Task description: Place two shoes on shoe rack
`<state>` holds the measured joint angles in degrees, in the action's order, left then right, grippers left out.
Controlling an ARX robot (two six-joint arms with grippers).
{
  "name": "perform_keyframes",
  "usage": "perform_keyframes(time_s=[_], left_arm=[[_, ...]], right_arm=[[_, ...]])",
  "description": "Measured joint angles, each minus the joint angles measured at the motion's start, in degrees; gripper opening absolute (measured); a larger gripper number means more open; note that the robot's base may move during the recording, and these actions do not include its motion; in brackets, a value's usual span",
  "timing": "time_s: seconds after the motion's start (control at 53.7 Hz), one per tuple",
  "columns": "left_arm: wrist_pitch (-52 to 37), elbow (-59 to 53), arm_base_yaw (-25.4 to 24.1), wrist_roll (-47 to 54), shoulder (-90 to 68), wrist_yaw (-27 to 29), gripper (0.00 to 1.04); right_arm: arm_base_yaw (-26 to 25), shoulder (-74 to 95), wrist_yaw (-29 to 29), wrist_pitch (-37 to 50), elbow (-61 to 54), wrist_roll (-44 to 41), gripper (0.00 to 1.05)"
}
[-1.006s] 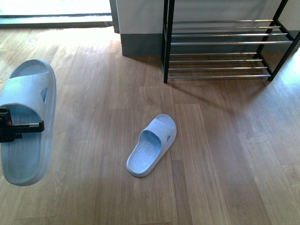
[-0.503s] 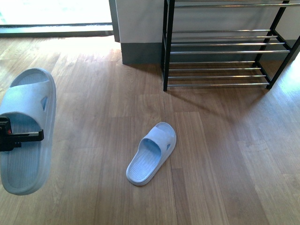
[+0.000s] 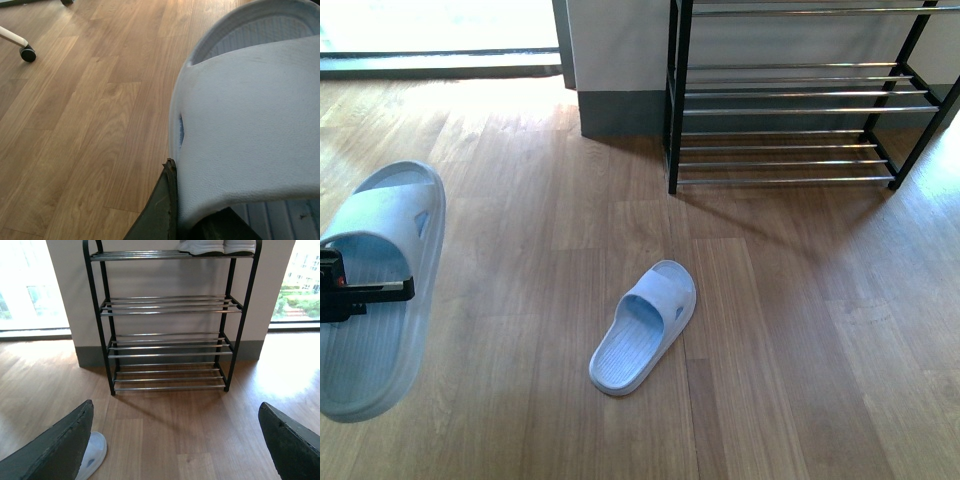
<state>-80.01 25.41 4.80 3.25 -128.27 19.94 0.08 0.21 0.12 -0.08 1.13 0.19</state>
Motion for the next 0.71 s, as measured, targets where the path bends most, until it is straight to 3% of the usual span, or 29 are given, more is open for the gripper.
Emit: perform_keyframes(time_s=[0.708], left_arm=[[0.0, -0.4, 0.0, 0.0, 0.0, 0.0, 0.02]], right_arm=[[0.0, 0.0, 0.0, 0.0, 0.0, 0.0, 0.96]])
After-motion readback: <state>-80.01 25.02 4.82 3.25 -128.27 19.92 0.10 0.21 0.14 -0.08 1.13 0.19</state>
